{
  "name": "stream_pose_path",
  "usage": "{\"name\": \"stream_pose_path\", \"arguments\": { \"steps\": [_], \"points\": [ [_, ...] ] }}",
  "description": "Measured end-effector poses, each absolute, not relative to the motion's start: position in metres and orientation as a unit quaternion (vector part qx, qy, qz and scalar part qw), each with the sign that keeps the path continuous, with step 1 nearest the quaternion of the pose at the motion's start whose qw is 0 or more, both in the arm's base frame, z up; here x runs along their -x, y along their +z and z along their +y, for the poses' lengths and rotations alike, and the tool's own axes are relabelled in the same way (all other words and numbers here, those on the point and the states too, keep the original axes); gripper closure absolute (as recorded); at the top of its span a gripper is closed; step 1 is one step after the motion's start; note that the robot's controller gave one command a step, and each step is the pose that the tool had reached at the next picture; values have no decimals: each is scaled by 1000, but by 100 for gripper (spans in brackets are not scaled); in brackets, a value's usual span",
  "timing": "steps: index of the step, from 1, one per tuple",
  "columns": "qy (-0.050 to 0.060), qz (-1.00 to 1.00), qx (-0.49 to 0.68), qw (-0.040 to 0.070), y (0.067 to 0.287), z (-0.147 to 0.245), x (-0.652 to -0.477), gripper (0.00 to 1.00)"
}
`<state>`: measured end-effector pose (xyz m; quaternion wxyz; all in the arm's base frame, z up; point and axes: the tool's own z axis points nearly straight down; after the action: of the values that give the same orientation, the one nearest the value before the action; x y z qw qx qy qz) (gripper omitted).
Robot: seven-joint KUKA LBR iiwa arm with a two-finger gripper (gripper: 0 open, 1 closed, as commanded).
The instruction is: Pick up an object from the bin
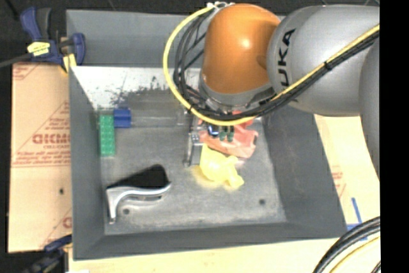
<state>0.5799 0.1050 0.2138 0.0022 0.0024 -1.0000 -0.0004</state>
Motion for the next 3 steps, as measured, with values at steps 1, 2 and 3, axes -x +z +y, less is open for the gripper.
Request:
{"name": "stream_pose_path", "arguments": {
  "steps": [1,2,3],
  "points": [
    [-1,-1000,-1,-2,219,104,-581,0],
    [0,-999,-43,-3,168,125,-569,0],
    [0,-990,-138,-2,159,173,-539,0]
  ]
}}
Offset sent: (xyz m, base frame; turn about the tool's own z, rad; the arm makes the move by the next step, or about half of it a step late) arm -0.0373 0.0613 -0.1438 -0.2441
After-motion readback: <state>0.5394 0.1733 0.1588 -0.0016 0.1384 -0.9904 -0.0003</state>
